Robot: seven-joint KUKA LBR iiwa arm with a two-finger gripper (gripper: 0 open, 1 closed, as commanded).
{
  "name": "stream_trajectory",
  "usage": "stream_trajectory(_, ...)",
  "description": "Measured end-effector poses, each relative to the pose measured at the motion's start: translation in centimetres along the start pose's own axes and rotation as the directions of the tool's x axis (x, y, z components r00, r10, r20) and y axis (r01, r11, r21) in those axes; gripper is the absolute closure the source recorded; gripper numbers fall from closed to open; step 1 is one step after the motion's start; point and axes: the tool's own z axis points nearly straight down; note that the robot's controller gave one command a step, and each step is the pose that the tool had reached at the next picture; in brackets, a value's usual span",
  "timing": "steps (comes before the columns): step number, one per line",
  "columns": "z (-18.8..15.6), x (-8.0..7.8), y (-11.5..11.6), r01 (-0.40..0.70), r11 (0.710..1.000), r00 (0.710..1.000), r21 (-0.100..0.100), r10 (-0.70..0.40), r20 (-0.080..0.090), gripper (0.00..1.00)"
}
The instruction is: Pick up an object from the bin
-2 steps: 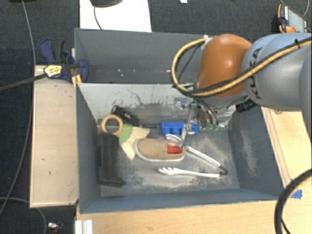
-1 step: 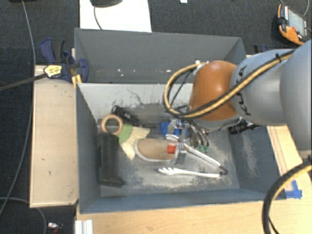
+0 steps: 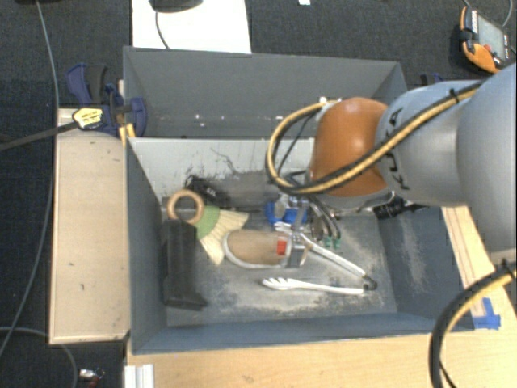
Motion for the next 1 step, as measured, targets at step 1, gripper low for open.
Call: stream_trajectory(1,2.99,-0.39,-0.07,0.173,0.985,0.985,-0.001,-0.173,-0.002,0.0)
